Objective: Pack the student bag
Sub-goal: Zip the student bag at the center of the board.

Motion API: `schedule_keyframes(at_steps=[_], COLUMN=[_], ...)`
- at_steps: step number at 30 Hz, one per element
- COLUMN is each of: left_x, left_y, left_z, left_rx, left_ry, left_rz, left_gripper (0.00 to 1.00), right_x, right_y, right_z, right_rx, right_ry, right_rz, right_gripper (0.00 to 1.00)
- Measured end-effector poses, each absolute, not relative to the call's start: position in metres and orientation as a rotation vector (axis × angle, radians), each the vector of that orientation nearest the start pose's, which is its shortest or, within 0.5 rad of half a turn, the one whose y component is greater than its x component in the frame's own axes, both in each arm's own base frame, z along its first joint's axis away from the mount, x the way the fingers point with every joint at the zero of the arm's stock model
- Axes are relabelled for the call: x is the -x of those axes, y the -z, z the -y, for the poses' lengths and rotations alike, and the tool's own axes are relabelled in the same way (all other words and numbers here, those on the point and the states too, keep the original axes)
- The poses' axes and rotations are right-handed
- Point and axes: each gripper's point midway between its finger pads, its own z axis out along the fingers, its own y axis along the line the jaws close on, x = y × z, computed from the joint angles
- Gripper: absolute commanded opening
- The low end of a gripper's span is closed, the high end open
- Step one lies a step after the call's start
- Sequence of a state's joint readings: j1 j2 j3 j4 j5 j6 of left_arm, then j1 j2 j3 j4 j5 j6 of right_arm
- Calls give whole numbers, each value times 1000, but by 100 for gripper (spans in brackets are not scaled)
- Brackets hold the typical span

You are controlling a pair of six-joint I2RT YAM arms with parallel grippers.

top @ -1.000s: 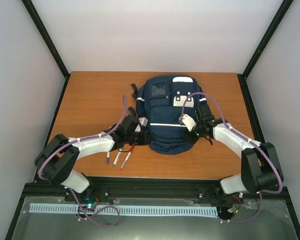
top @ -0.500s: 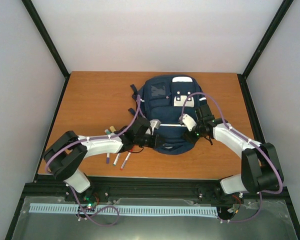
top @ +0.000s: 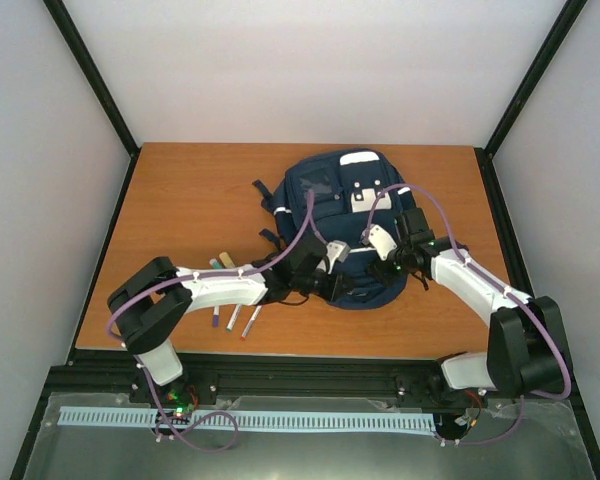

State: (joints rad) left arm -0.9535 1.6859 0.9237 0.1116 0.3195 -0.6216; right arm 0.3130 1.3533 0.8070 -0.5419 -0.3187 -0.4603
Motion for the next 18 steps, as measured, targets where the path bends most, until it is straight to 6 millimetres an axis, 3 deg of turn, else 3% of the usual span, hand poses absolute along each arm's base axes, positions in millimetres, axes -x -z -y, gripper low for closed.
schedule_keyframes(at_steps=[6,8,10,12,18], left_x=[-214,-212,-210,-207,-202], left_y=[-99,-92,-88,-89,-114], left_z=[427,430,432,434,430], left_rx=[-677,-686,-694,-706,-768], left_ry=[1059,1048,1045,1052,1022], left_rz=[-2370,-2378,-2380,-2373,-2301], left_gripper=[6,16,35,47,68], right_x=[-286,-286,-287,-288,-291], right_y=[-87,-88,-89,-91,-108], right_z=[-140,-139,-137,-136,-130], right_rx=[1043,1033,1023,1013,987], right_ry=[-342,-339,-338,-334,-299], right_rz=[-2394,-2395,-2395,-2391,-2346], right_gripper=[40,40,40,40,42])
